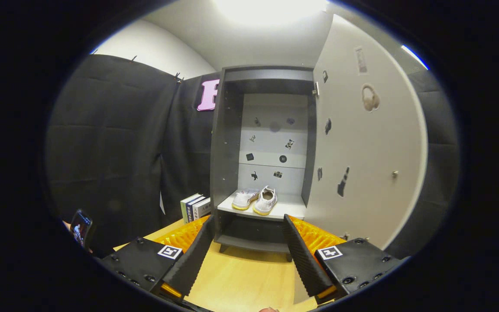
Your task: Open the shoe cabinet door, grab the shoes and put them into the shoe cabinet, then close the shoe cabinet door.
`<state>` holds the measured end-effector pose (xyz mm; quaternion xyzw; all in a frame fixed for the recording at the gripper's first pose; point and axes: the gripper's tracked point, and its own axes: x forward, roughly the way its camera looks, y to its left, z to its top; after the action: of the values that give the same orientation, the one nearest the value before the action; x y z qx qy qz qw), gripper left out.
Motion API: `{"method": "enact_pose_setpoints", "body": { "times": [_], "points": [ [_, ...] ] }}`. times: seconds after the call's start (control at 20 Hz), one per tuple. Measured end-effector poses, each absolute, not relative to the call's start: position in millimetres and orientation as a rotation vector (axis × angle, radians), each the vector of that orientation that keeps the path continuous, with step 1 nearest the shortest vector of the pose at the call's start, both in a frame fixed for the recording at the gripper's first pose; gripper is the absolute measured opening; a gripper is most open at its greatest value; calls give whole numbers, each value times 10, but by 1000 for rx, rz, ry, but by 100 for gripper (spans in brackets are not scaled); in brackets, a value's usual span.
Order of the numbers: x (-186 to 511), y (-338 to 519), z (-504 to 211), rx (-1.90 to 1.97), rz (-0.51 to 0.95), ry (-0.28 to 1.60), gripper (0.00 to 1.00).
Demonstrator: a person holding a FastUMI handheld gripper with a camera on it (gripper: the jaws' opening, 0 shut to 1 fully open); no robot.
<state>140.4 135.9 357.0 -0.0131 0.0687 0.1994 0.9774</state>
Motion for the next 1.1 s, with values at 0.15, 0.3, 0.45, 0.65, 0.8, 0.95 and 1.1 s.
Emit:
{"method": "enact_pose_setpoints", "body": {
  "times": [0.15,0.3,0.45,0.65,0.8,0.95,1.1],
  "points": [
    [1232,917,3731,0,362,118,97],
    [1171,487,3834,54,324,109,97],
    [1163,30,3883,92,289,104,97],
    [1301,-487,3832,104,236,107,97],
    [1474,-774,3773,117,197,111,97],
    [1686,-824,3627,106,201,139,96],
    [1812,-633,3435,90,245,185,96]
  ]
}}
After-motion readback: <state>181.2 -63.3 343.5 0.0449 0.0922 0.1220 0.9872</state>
